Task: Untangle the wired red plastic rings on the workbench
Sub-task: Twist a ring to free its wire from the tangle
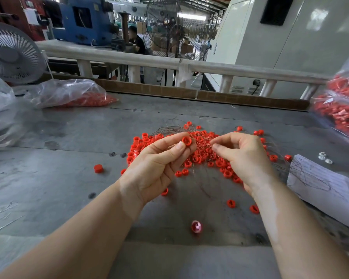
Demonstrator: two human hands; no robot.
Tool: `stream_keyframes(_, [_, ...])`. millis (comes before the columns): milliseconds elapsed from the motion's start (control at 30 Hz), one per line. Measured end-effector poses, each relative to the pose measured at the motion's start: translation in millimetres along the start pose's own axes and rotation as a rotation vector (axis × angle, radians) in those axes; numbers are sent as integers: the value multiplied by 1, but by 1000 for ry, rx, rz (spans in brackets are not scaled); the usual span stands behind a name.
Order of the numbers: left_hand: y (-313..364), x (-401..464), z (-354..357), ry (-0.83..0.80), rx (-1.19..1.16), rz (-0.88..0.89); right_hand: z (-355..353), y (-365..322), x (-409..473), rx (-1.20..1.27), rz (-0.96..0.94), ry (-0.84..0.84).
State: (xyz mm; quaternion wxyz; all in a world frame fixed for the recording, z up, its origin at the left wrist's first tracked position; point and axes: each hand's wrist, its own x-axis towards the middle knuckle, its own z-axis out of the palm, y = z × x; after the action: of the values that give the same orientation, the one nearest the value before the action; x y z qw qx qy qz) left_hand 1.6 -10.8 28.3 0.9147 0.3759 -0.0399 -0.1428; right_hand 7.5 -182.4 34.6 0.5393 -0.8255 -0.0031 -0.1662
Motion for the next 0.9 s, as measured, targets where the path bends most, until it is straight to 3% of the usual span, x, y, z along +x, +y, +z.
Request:
stream_keyframes(167, [0, 2, -2, 40, -4, -8, -7, 8, 4, -477, -80, 129])
stream_keyframes(533, [-1, 2, -3, 53, -12, -6, -1, 5, -4, -829, 15, -33])
stream_keyframes(800, [-1, -1, 0, 1, 10, -1, 2, 14, -2, -836, -114, 57])
stream_keyframes(900, [-1, -1, 1, -7, 17, 6, 1, 10, 0, -448, -201, 102])
